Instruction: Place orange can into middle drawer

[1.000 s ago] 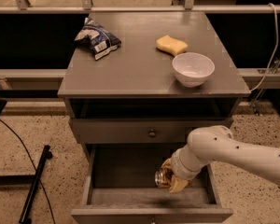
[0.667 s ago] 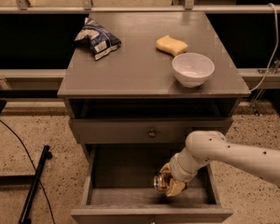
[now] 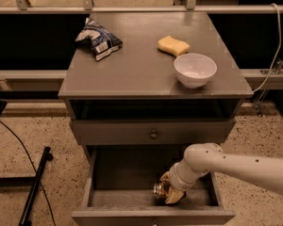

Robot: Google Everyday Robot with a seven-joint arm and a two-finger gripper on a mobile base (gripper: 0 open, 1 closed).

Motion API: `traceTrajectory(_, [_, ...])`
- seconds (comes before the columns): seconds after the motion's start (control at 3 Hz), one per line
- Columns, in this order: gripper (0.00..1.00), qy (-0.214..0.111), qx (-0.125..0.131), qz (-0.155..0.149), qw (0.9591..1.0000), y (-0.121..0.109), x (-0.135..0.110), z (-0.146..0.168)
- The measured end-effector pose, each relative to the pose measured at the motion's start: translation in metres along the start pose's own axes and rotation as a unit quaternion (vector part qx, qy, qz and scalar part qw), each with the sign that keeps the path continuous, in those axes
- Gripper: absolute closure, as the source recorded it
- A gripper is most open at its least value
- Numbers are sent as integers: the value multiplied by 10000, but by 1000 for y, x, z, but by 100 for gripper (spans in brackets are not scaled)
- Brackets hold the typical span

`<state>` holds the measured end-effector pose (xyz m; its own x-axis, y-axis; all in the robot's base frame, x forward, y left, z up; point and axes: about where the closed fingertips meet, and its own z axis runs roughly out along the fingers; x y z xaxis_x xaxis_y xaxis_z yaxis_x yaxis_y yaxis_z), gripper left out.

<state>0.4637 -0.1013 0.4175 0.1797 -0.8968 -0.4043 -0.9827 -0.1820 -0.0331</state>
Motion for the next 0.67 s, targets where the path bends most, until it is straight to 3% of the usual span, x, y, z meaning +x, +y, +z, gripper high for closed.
traceTrajectory(0.67, [35,-31,77,36,10000,-3,-2,3])
